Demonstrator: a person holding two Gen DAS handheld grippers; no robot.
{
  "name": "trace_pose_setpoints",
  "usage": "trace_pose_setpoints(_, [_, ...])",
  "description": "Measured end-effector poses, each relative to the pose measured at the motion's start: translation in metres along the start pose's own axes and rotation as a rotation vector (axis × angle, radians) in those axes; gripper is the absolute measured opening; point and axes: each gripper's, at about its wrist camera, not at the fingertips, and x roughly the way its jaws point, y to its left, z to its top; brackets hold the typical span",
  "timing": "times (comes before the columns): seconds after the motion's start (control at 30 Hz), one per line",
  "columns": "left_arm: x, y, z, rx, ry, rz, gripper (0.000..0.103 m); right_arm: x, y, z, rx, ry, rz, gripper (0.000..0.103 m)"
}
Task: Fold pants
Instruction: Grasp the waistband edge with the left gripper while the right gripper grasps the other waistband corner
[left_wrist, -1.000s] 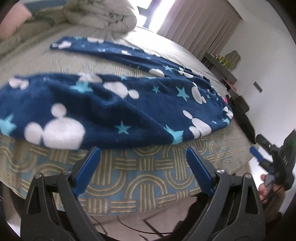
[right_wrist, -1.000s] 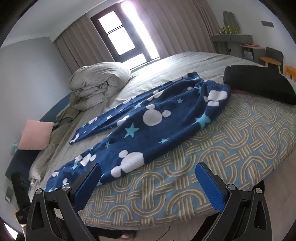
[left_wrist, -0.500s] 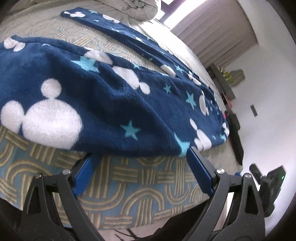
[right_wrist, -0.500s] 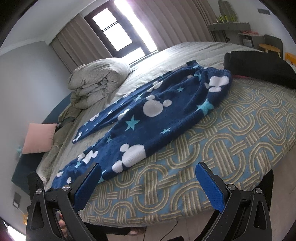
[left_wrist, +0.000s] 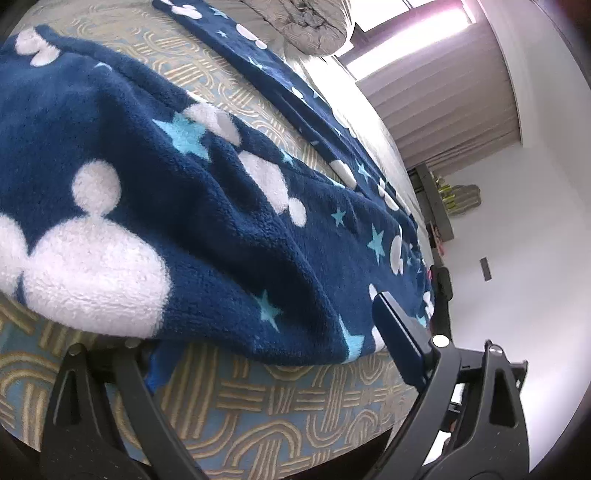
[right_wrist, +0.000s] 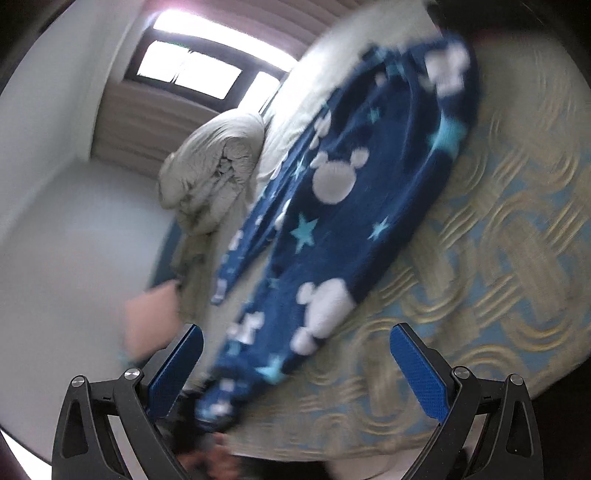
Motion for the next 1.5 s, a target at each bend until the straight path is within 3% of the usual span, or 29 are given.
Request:
trace_pose_setpoints(0.1, [0.001,0.004,0.002,-0.040,0.009,-0.003,0.094,0.013,-0.008,0.012,0.088,0.017,0.023,0.102])
trace_pose_setpoints(0.33, [0.002,0.010,0.007,-0.095,0.009,-0.027,0.095,0.032,-0.028,0.028,0.178,-0.008,-0.100,0.088])
trace_pose_setpoints(0.5, [0.000,0.013,0.010,-0.102,0.012,-0.056,0.094,0.039,-0.032,0.040,0.147,-0.026,-0.137,0.074])
trace_pose_setpoints(0.6, [-0.002,0.015,0.010,-0.106,0.014,-0.070,0.093,0.043,-0.035,0.050,0.140,-0.041,-0.156,0.072])
trace_pose_setpoints(0.7, [-0.001,0.014,0.012,-0.102,0.018,-0.052,0.082,0.046,-0.037,0.054,0.126,-0.045,-0.174,0.067])
trace_pose_setpoints(0.77, [0.000,0.016,0.014,-0.105,0.024,-0.042,0.067,0.050,-0.036,0.057,0.109,-0.043,-0.193,0.062])
trace_pose_setpoints(0.87, [0.002,0.024,0.018,-0.137,0.033,-0.035,0.052,0.057,-0.034,0.062,0.081,-0.039,-0.205,0.056])
trace_pose_setpoints(0.9, [0.002,0.026,0.019,-0.140,0.034,-0.025,0.048,0.058,-0.034,0.064,0.075,-0.039,-0.205,0.052])
trace_pose_setpoints(0.97, [0.002,0.028,0.021,-0.142,0.033,-0.005,0.031,0.059,-0.037,0.066,0.074,-0.040,-0.199,0.042])
trace_pose_setpoints(1.03, [0.002,0.032,0.022,-0.145,0.029,0.019,0.022,0.062,-0.042,0.067,0.066,-0.035,-0.205,0.022])
trace_pose_setpoints(1.13, [0.002,0.037,0.022,-0.152,0.029,0.014,0.017,0.060,-0.048,0.065,0.054,-0.043,-0.203,0.011])
trace_pose_setpoints(1.37, [-0.002,0.029,0.030,-0.111,0.011,0.031,0.016,0.052,-0.049,0.063,0.053,-0.054,-0.158,0.010])
trace_pose_setpoints(1.5, [-0.007,0.014,0.039,-0.037,-0.024,0.056,0.016,0.050,-0.042,0.064,0.036,-0.062,-0.138,0.010])
